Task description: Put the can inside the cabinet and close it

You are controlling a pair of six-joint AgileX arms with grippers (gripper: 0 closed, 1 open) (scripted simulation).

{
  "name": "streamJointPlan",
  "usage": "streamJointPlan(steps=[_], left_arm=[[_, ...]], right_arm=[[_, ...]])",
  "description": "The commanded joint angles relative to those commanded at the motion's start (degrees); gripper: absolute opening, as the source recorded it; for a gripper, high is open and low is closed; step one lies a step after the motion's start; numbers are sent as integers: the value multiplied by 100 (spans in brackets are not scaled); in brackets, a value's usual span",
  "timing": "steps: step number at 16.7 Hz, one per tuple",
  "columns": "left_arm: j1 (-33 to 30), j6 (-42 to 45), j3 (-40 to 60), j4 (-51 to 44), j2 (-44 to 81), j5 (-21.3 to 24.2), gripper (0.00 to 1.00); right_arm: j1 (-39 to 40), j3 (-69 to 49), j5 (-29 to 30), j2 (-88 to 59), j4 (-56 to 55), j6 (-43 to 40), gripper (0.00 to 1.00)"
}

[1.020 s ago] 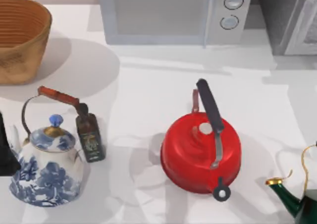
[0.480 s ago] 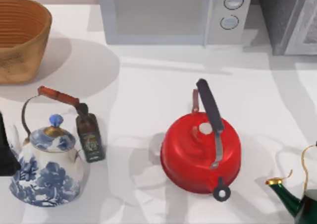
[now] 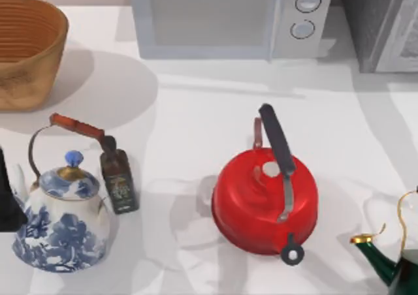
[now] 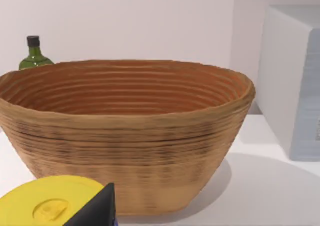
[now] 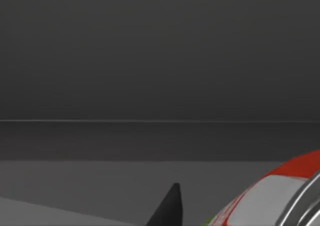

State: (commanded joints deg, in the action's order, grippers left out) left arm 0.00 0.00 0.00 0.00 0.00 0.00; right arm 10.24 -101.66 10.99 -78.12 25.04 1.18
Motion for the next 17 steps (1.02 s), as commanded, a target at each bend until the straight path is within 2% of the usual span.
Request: streamJointPlan(steps=[4, 12, 17], left_arm=[[0, 0, 0, 0, 0, 0, 100], [0, 0, 0, 0, 0, 0, 100], [0, 0, 0, 0, 0, 0, 100]], right_arm=[[-92, -1129, -71, -975, 338, -2, 0], [-369, -4759, -310, -3408, 1141, -9, 0], [-465, -5608, -394, -4134, 1387, -13, 0]])
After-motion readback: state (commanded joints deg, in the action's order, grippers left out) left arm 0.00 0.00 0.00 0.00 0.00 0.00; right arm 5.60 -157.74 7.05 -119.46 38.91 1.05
